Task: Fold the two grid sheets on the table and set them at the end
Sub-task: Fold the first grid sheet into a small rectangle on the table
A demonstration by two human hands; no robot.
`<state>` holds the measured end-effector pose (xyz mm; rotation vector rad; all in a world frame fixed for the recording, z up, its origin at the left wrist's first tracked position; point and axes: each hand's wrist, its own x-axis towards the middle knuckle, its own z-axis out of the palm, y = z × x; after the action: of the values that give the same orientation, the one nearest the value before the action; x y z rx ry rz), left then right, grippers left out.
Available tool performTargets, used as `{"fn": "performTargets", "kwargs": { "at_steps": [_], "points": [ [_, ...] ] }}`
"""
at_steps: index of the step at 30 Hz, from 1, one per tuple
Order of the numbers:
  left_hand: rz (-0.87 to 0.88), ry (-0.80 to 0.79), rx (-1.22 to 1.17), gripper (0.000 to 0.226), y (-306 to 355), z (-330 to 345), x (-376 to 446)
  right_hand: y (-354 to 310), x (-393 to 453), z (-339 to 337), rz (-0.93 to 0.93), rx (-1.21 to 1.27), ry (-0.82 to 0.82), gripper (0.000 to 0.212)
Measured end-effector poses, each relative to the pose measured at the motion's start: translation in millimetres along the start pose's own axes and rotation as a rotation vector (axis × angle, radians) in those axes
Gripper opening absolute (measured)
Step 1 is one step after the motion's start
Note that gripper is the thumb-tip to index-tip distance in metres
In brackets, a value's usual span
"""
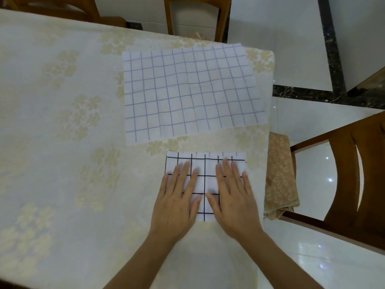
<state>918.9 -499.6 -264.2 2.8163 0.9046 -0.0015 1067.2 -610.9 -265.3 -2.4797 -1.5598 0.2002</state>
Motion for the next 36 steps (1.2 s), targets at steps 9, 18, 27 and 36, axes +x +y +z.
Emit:
{"fn": "performTargets", "kwargs": {
  "at_steps": [9, 18, 27, 36],
  "points": [
    [0.030, -0.051, 0.006, 0.066, 0.0, 17.6, -27.9, 5.8, -29.1, 18.1, 0.016, -0.049, -0.066, 0.079],
    [-0.066, -0.047, 0.008, 0.074, -2.8, 14.2, -17.2, 11.8, -23.5, 13.7, 0.021, -0.058, -0.028, 0.083],
    [-0.292, -0.051, -0.021, 0.082, -2.1, 15.6, -22.5, 18.7, -26.2, 12.7, 0.023, -0.048, -0.036, 0.085],
    [-0.423, 0.004, -0.041, 0.068, -7.7, -10.8, -31.6, 29.7, 18.5, -20.4, -0.266, -0.125, -0.159, 0.070]
  ]
}}
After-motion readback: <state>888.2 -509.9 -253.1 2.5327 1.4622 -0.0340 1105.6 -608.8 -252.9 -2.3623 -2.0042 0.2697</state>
